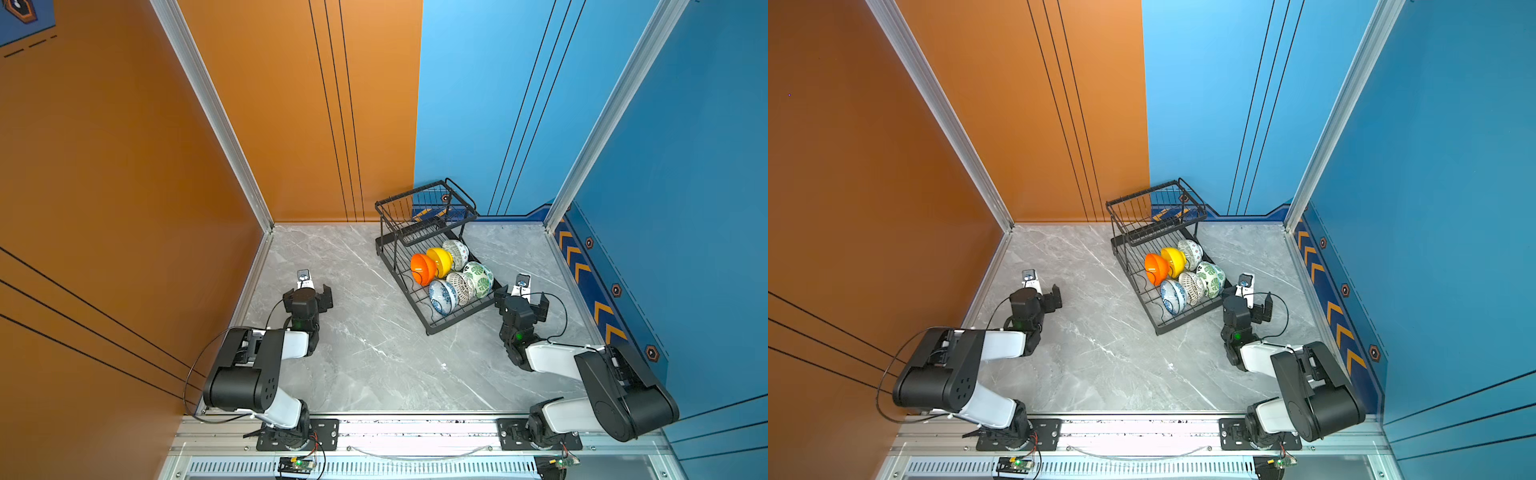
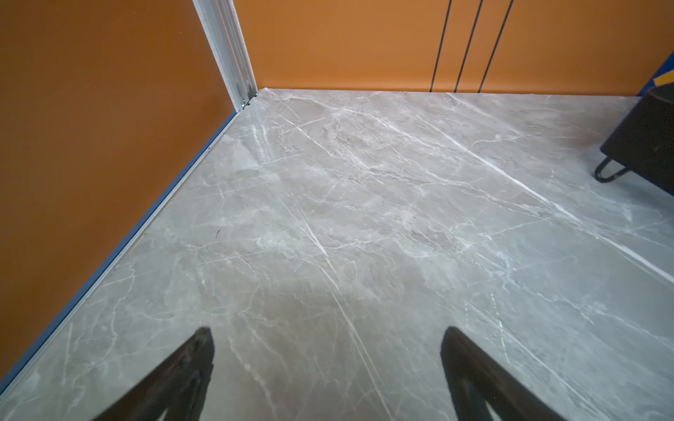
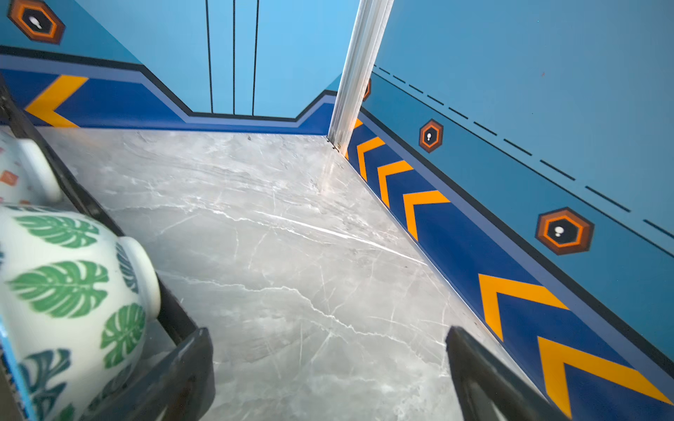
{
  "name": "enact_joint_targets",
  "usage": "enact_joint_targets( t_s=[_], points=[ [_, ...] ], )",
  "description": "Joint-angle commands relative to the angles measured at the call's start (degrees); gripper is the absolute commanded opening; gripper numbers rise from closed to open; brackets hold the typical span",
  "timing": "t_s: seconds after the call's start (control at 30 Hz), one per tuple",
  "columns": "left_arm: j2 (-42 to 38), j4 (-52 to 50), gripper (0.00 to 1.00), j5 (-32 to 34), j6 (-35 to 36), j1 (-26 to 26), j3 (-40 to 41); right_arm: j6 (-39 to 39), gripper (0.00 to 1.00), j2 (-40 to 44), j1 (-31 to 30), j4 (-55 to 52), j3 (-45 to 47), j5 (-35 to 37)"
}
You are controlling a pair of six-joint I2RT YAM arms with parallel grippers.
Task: Load bowls into a dish rack
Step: Reset both arms
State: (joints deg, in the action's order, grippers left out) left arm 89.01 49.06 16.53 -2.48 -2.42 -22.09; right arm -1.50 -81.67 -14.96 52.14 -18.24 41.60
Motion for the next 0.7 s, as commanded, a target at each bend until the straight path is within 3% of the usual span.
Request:
enact_joint_targets(
  t_s=[0.0,0.07,0.13,0.2,0.23,0.27,0.33,0.4,0.47,0.67],
  points=[
    [0.09,3.78,0.98,-3.31,1.63,0.31,0.75,0.95,1.00,-5.00,2.66,12.59,2.12,-2.75],
    [0.63,5.25,0.98,-2.96,1.95,0.09,1.03,1.56,1.00,-2.65,2.84,6.00,1.20,-6.58],
    [0.63,5.26,0.98,-2.91,2.07,0.04,1.04,2.34,1.00,-4.13,5.67,8.82,1.67,-11.86],
    [0.63,5.26,0.98,-2.88,2.08,0.04,1.05,5.54,1.00,-2.69,9.85,2.34,0.63,-21.11],
    [0.63,5.26,0.98,-2.87,2.12,0.04,1.00,7.26,1.00,-5.54,11.68,4.14,0.64,-22.74],
    [0.63,5.25,0.98,-2.89,2.05,-0.04,1.05,7.51,1.00,-9.17,12.35,12.65,1.44,-22.38],
    [0.46,5.23,0.98,-2.84,2.10,-0.05,1.08,8.94,1.00,-4.78,12.06,1.86,-0.11,-20.41],
    [0.62,5.26,0.98,-2.75,2.19,-0.11,1.02,6.67,1.00,-7.89,10.71,6.36,-0.71,-19.65],
    [0.63,5.26,0.98,-2.65,2.30,-0.30,1.06,6.12,1.00,-6.25,10.31,0.37,-2.25,-21.21],
    [0.70,5.26,0.98,-2.03,2.74,-0.93,0.95,5.14,1.00,-7.24,10.04,3.66,-1.60,-21.70]
  ],
)
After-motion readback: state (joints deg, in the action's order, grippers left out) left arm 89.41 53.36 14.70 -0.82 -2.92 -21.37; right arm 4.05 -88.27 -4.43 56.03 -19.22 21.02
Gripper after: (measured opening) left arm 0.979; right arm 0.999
